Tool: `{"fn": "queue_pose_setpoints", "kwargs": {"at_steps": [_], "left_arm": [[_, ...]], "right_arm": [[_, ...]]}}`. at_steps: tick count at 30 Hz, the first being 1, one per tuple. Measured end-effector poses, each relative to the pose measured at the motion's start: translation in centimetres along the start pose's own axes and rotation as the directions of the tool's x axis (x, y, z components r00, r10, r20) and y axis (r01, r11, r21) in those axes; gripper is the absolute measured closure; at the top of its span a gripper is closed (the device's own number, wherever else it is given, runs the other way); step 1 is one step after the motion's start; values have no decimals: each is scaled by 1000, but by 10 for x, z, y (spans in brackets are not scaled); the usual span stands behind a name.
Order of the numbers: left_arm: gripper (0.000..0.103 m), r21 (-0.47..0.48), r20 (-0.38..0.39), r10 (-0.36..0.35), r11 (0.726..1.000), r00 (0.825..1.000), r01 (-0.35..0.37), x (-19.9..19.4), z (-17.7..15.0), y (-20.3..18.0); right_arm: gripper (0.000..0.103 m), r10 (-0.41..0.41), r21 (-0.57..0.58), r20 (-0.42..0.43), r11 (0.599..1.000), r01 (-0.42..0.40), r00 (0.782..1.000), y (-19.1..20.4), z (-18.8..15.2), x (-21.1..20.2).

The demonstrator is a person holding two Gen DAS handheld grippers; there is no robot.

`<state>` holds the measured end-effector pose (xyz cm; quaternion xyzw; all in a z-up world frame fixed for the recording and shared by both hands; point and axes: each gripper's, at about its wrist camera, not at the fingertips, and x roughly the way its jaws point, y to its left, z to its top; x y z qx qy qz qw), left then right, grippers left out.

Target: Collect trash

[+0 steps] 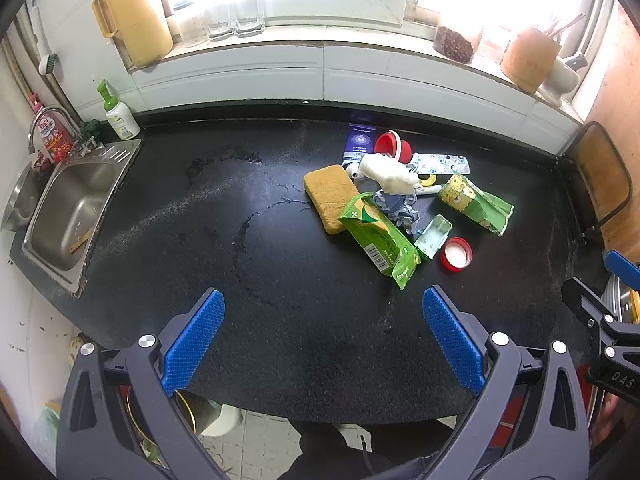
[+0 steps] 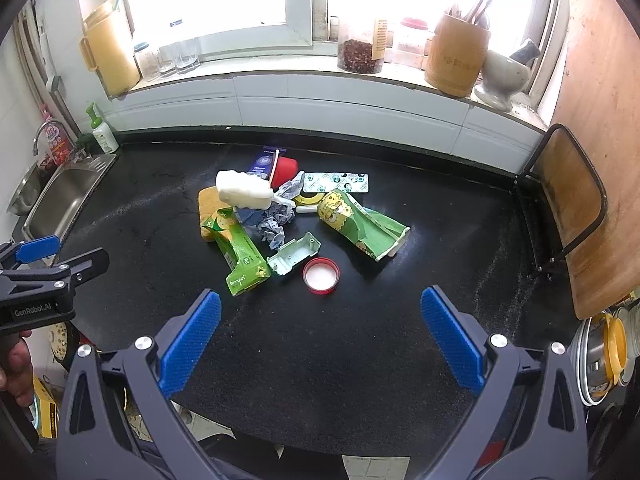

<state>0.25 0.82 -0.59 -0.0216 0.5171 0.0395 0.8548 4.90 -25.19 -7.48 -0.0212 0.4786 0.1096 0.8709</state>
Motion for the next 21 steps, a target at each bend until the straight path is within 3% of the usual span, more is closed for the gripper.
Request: {"fn": "queue_pose_setpoints", "kwargs": {"at_steps": [21], "left_arm": [[6,-4,-1,0,1000,1000,0,0,-1,0]], "right_arm": [[6,-2,2,-5,1000,2,1000,0,1,0]]}}
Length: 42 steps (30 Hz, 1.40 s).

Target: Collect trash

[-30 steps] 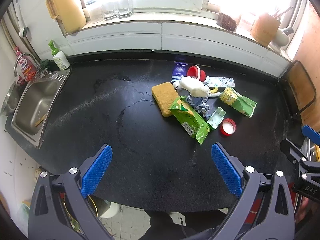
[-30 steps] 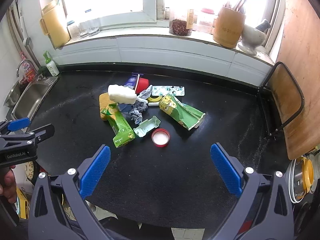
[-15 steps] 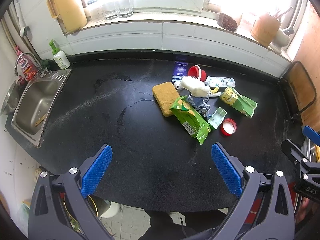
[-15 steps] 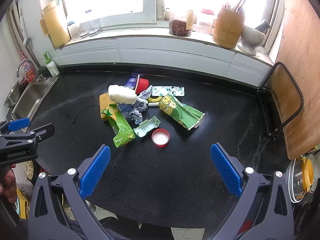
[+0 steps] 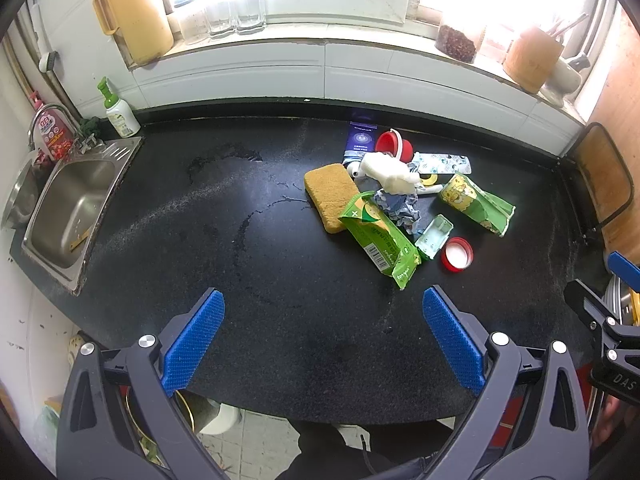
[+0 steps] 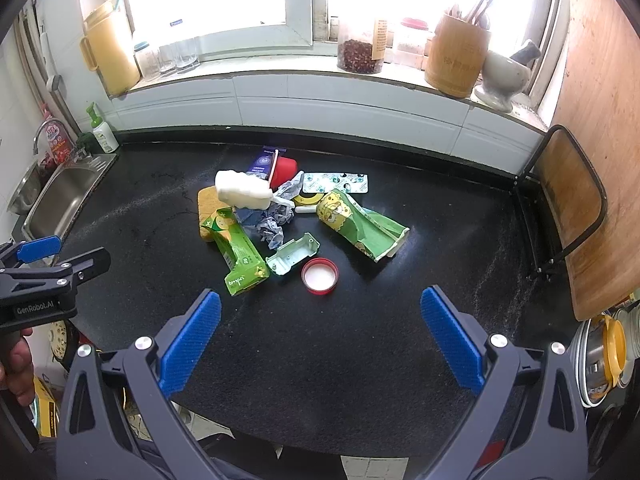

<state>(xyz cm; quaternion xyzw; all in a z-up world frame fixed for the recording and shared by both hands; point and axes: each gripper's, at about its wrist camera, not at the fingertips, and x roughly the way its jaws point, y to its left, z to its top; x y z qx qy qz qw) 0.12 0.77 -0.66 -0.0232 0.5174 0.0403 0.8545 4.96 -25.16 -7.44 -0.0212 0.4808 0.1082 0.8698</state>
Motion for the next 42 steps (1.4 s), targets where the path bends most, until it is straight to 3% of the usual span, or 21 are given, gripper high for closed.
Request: {"fn": "queue_pose_setpoints", "kwargs": {"at_steps": [31,42], "left_arm": [[6,-19,-50,2,1000,999,-3,23,10,-14],[6,-79,-98,-39,996,994,31,78,13,-27]], "right_arm": [[6,28,-15,-36,999,-29,999,-16,12,24],[6,65,-72,-44,995,-68,997,-44,28,74]]}}
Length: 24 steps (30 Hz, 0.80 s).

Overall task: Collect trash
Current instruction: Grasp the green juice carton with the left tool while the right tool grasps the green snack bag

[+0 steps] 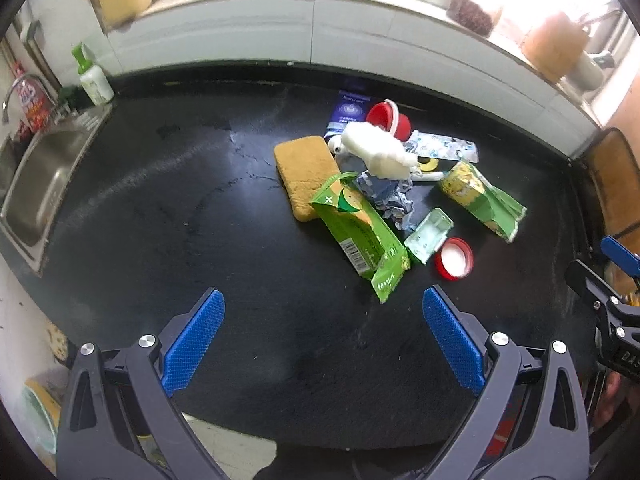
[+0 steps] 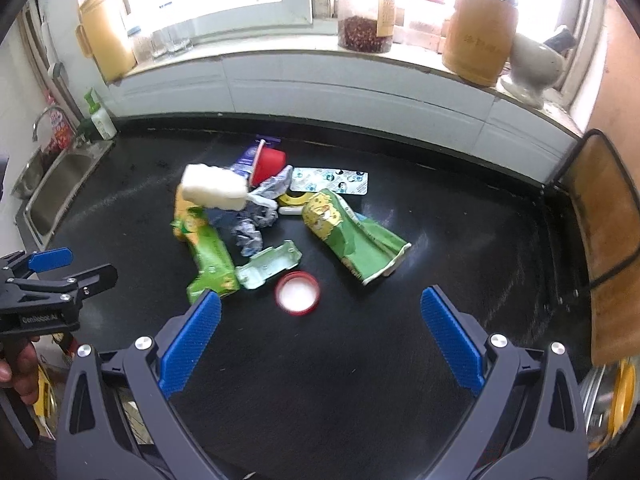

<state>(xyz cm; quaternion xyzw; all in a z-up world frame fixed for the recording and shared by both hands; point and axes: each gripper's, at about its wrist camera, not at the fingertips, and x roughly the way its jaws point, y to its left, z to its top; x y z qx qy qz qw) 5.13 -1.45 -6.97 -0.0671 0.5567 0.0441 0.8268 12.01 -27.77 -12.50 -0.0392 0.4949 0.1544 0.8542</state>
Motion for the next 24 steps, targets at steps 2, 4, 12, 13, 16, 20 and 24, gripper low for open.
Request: {"fn": "queue_pose_setpoints", "kwargs": {"at_steps": [2,4,12,13,16,20,24], "left_arm": [[6,-16,-4,-14,1000,1000,14,15,3,-3],[6,-30,5,-26,999,1000,26,33,7,-8],[6,-95,-38,-24,995,999,21,115,15,-14],[6,-101,-46,-19,995,999,14,122,15,-14],[6,-111,-45,-37,993,998,32,137,15,-17],[8,-145,-42,-69,987,997,63,146,18,-16],[38,-160,-34,-124,980,992,117,149,21,-13]], "right_arm": [[6,4,-25,-11,1000,-4,1000,-7,4,17],[6,10,-53,-27,999,-12,1000,-15,7,38],[6,40,-185,-86,981,-56,996,-37,26,117],[6,37,-199,-90,978,-54,995,-38,29,125],[6,37,-241,-128,968,-67,991,-43,34,155],[8,45,-284,-176,954,-94,983,-47,38,185],[35,72,-305,-215,943,-136,974,-48,38,196]]}}
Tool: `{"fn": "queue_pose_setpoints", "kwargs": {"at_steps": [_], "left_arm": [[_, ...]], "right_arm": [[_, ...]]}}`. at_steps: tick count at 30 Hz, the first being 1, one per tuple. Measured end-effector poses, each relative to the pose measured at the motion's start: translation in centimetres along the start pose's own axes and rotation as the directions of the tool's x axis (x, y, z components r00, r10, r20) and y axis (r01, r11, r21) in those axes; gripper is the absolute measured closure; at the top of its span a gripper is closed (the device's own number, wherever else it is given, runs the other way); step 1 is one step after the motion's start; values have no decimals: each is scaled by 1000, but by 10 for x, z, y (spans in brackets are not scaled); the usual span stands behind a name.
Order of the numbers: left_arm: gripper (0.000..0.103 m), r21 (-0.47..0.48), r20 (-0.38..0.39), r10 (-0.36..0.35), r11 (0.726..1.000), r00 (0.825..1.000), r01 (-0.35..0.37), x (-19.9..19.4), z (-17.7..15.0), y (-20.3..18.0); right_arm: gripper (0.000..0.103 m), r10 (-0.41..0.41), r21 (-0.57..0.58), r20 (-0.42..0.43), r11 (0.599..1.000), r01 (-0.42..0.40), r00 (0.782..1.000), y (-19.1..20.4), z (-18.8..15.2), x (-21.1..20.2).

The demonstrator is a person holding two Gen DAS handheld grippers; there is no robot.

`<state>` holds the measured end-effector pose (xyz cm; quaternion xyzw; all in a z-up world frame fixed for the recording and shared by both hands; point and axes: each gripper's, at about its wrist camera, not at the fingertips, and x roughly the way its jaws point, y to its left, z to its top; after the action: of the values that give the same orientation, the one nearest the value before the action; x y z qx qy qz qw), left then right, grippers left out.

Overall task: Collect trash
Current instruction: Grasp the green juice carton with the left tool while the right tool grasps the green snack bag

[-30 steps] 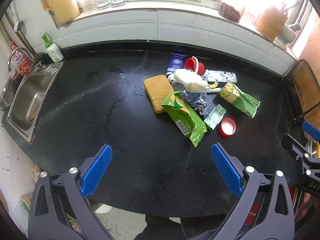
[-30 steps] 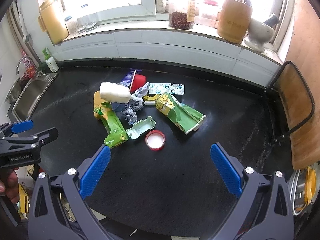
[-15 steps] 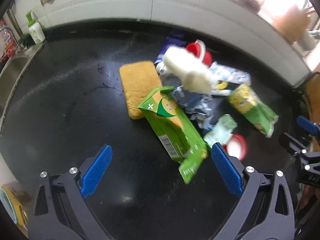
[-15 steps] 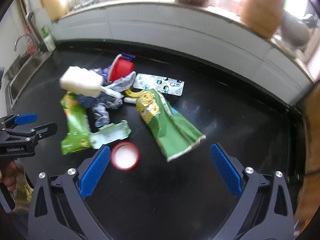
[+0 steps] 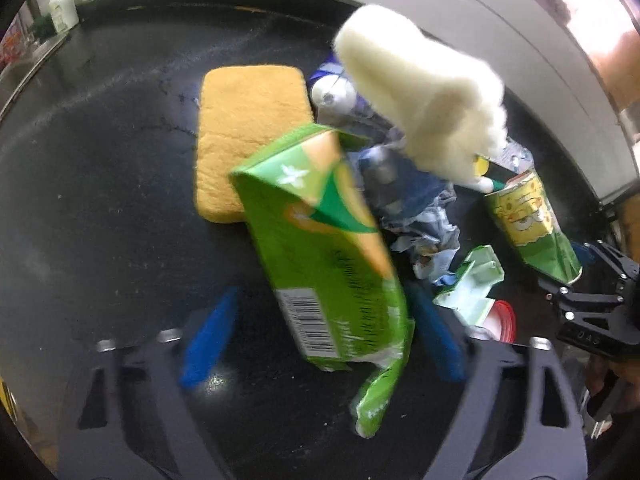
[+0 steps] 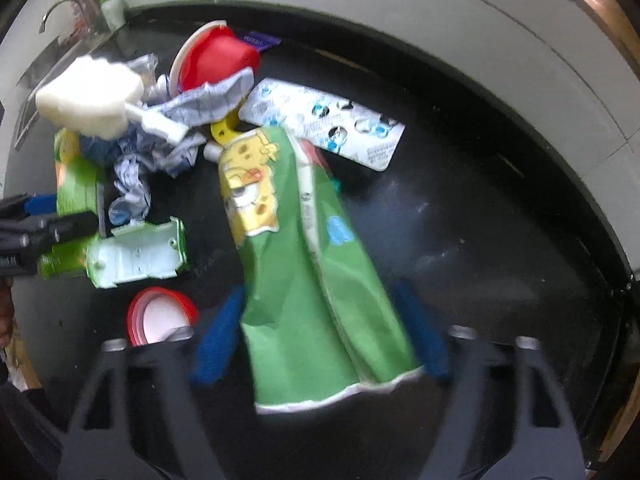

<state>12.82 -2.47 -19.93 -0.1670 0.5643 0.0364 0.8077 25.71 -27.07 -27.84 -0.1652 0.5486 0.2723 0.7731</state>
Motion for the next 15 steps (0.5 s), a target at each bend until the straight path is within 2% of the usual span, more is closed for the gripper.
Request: {"fn": "queue_pose_setpoints", "kwargs": {"at_steps": [1,2,4,8,15], "left_arm": [[49,7,-10,-24,1000,1000,25,0,0,-2],[52,5,-21,-33,999,999,33,-1,1,-2],[54,2,-25,-31,1000,999,31,-6,0,-1],[55,55,-5,3,998,1000,-2,-19,-2,-1],[55,89,4,15,996,1000,-15,-37,-11,-4]], "right_arm": [[36,14,5,6,1000,-14,1000,0,-1,-1],[37,29,10,5,1000,-29,1000,0,-2,-2],[39,41,24,15,999,-41,999,0,-7,-8],[42,75,83,49,993,-79,996,0,-14,-27],[42,52,167,79,984,-65,995,5,-24,-55]]}}
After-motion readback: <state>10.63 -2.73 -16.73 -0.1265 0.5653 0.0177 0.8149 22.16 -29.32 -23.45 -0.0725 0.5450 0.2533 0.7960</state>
